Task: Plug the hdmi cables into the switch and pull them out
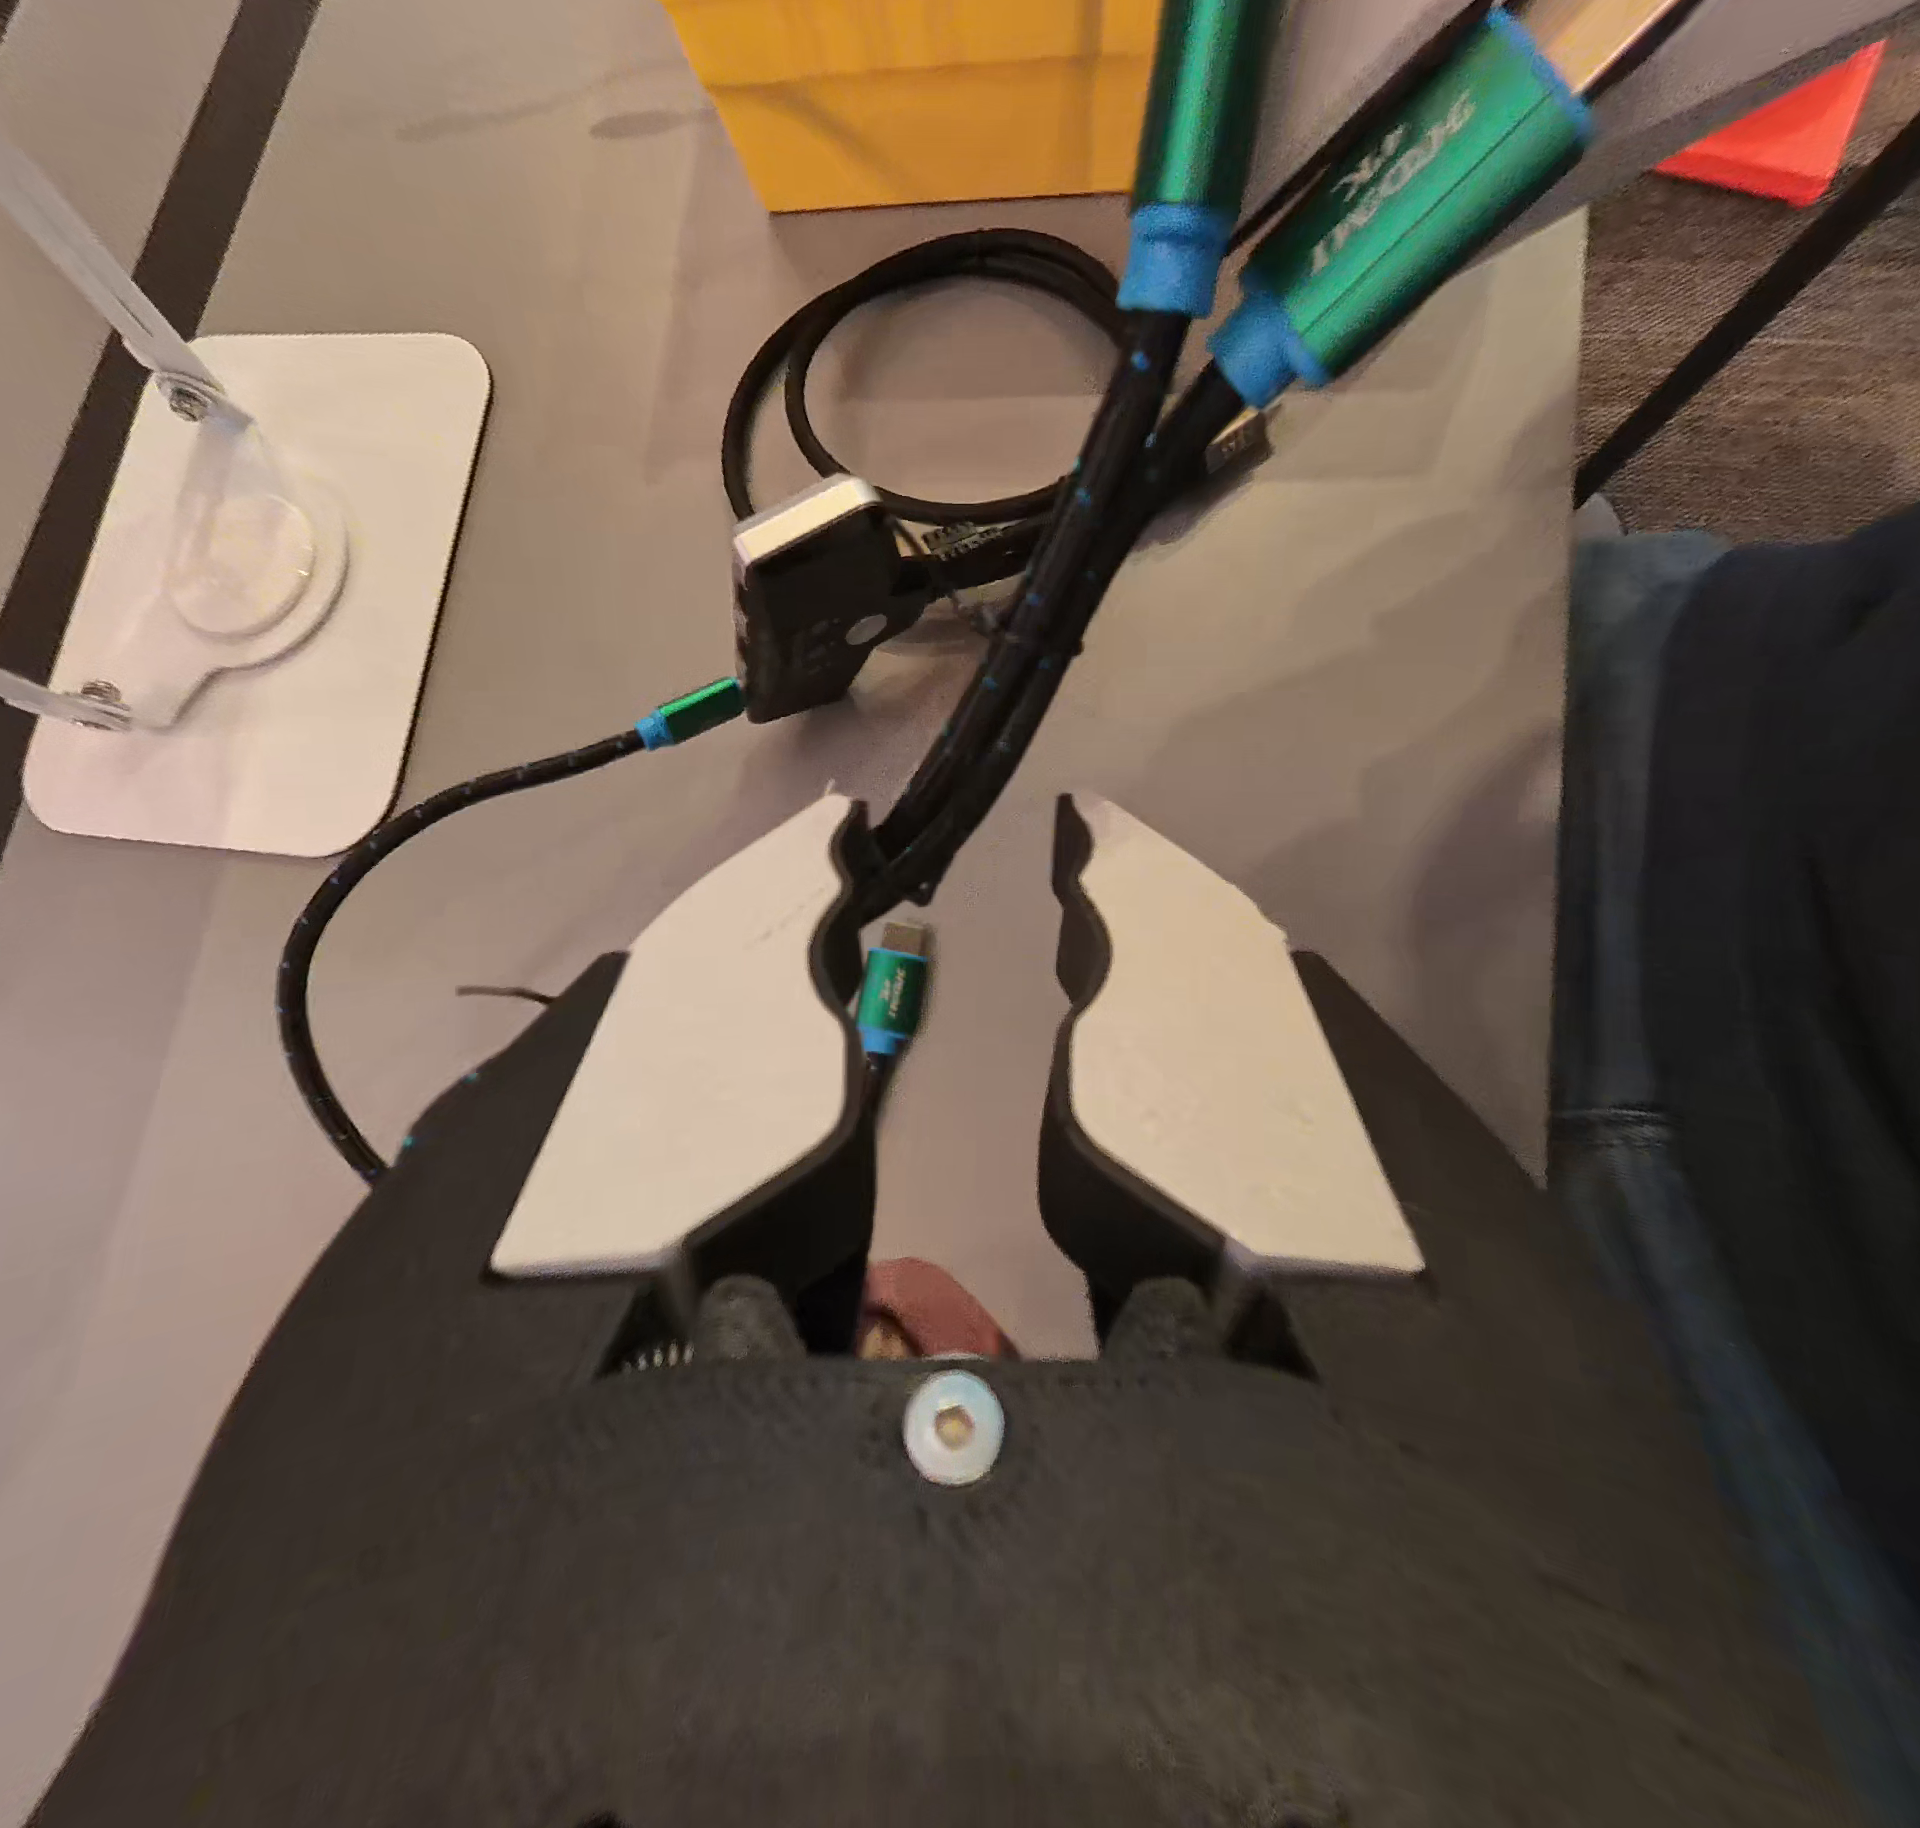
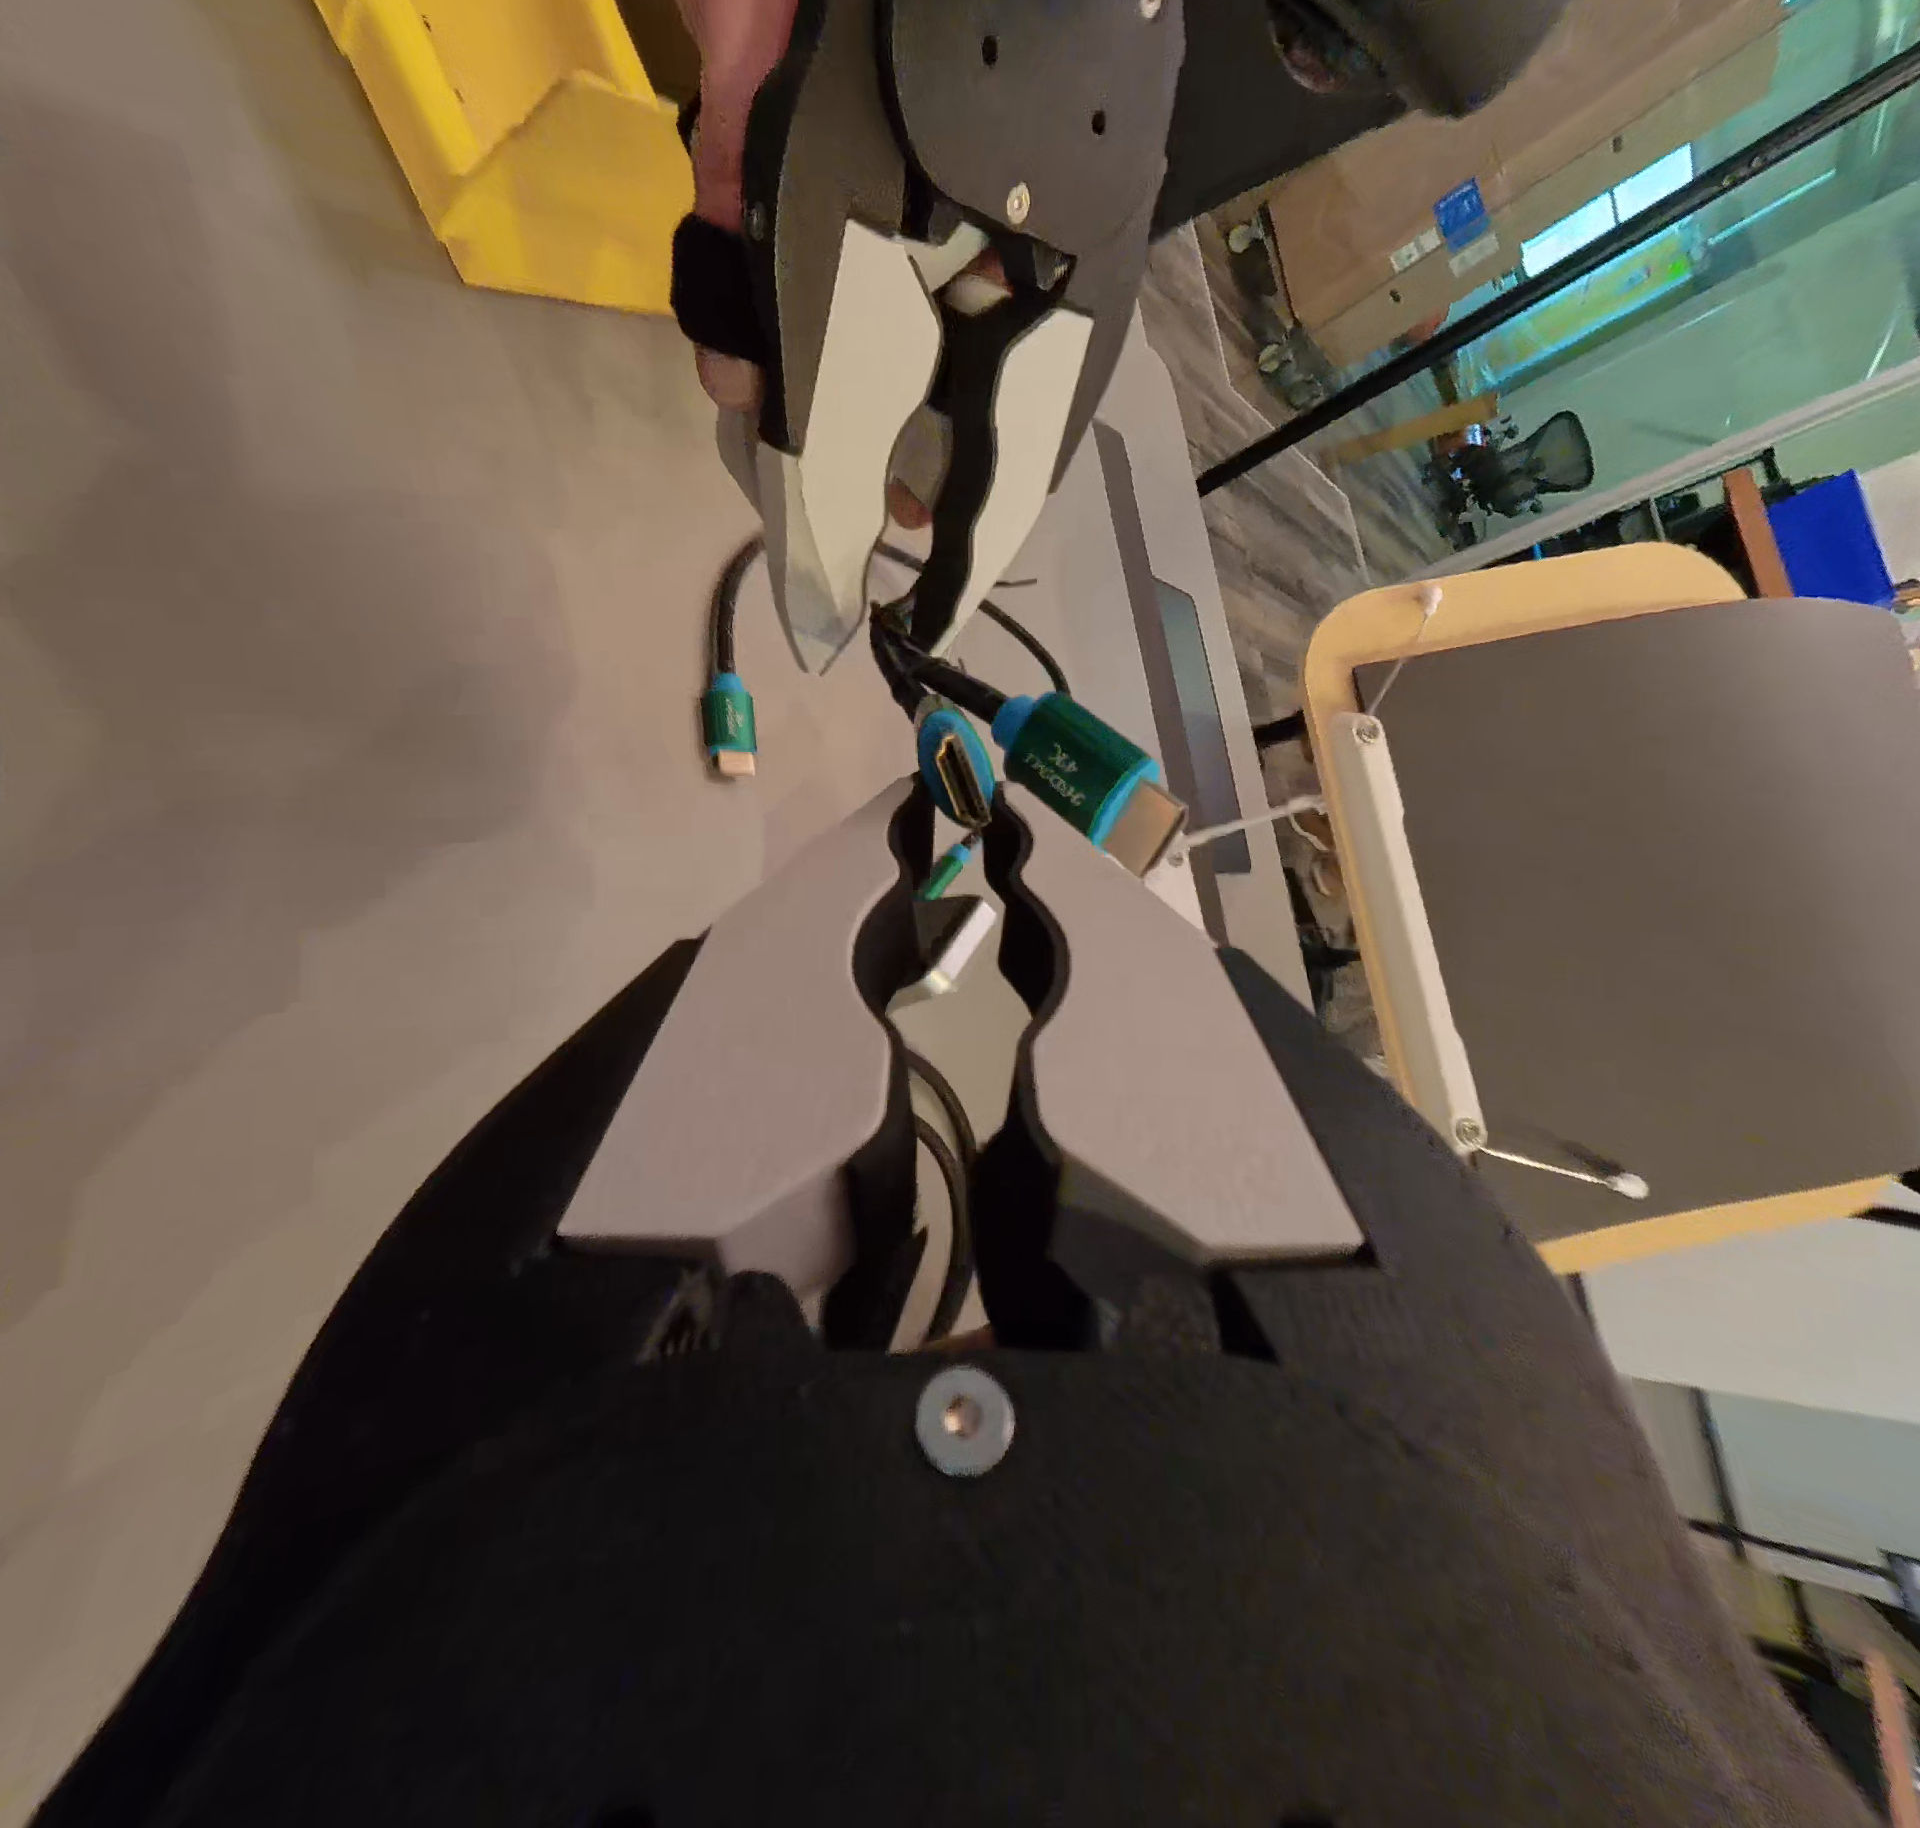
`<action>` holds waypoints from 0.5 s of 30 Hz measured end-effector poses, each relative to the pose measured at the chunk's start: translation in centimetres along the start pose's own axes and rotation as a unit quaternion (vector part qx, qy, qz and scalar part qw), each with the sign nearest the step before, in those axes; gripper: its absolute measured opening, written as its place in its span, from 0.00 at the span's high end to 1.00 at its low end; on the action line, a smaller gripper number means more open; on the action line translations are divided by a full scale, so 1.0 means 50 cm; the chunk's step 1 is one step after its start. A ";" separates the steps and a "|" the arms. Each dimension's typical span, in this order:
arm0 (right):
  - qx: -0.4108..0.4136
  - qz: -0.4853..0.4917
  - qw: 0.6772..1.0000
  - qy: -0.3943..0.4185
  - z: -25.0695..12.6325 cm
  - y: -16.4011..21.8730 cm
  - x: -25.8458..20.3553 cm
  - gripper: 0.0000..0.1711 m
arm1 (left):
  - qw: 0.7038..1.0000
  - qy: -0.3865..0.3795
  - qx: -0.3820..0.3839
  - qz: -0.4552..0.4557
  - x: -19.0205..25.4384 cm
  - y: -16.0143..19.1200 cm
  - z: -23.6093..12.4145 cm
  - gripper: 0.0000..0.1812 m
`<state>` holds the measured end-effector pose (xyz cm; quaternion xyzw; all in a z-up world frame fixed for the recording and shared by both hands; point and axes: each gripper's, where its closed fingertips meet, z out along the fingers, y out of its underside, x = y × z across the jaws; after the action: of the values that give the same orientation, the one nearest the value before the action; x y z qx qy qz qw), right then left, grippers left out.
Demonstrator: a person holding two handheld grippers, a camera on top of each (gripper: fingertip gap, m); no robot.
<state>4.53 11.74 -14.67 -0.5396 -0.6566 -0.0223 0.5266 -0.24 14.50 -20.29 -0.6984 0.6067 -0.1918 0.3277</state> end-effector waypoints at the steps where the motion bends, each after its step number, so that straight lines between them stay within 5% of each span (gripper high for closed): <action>1: -0.006 -0.002 1.000 0.002 0.004 0.007 0.000 0.96 | 1.000 -0.002 0.000 0.001 -0.003 -0.001 0.005 0.80; 10: -0.001 -0.008 1.000 -0.009 0.014 0.018 -0.024 0.96 | 0.991 -0.004 0.130 0.007 0.008 -0.101 -0.037 0.81; 15: 0.011 -0.066 0.997 -0.023 0.014 -0.011 -0.058 0.96 | 0.990 0.039 0.133 0.024 0.052 -0.116 -0.019 0.87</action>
<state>3.27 9.93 -16.75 -0.4898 -0.7028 -0.0379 0.5146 3.80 12.05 -15.94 -0.6257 0.6048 -0.2902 0.3982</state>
